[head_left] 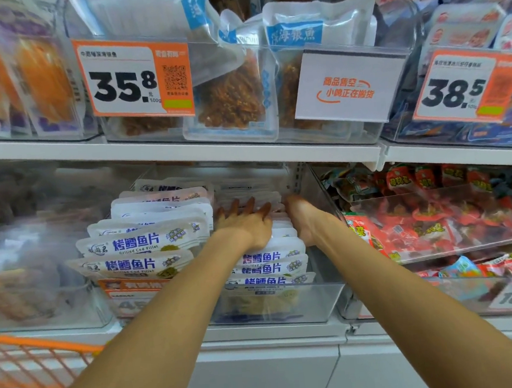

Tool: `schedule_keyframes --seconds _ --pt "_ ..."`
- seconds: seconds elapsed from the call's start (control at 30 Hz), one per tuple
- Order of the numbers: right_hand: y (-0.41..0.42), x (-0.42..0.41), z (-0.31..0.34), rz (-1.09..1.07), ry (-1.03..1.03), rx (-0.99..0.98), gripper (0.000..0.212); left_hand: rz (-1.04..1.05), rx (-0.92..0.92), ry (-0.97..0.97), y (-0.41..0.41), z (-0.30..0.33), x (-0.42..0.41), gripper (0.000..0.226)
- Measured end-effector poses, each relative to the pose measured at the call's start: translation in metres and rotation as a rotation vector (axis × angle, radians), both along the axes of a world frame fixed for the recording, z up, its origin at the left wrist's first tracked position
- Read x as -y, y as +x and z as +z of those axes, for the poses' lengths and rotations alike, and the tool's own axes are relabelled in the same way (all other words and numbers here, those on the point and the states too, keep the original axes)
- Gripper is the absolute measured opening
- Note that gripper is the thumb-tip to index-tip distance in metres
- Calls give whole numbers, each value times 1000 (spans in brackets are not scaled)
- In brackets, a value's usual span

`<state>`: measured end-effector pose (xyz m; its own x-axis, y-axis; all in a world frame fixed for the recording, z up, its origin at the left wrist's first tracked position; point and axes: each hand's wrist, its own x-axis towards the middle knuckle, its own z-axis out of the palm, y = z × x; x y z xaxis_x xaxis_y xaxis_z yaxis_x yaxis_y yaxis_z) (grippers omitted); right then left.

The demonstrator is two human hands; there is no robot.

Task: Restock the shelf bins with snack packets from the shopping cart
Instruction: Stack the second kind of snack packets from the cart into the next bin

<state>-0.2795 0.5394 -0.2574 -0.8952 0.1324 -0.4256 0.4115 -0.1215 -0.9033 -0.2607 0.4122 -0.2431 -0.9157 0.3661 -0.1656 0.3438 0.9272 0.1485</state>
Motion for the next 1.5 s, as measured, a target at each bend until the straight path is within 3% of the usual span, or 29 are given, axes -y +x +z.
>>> schedule_keyframes --seconds 0.17,0.23,0.43,0.7,0.83,1.0,1.2,1.37,1.5 --pt "-1 14 23 17 361 -28 39 63 -25 42 3 9 -2 54" --pt "-3 16 25 35 468 -69 49 101 -52 36 4 3 0 55" --pt "-17 10 12 132 507 5 37 120 -19 50 -4 -3 -1 54" --pt "26 10 18 455 1178 -183 55 103 -23 57 21 9 4 57" --pt "46 7 8 487 1185 -288 53 69 -119 -65 45 5 12 58" --pt "39 11 1 444 1130 -301 50 111 -168 -58 43 -2 5 58" --pt "27 11 0 467 1190 -299 48 121 -69 -55 23 -2 3 61" --pt "62 3 42 649 1157 -236 57 61 142 -106 37 30 9 59" --pt "107 -9 75 985 1220 -88 77 -115 204 -363 65 54 19 73"
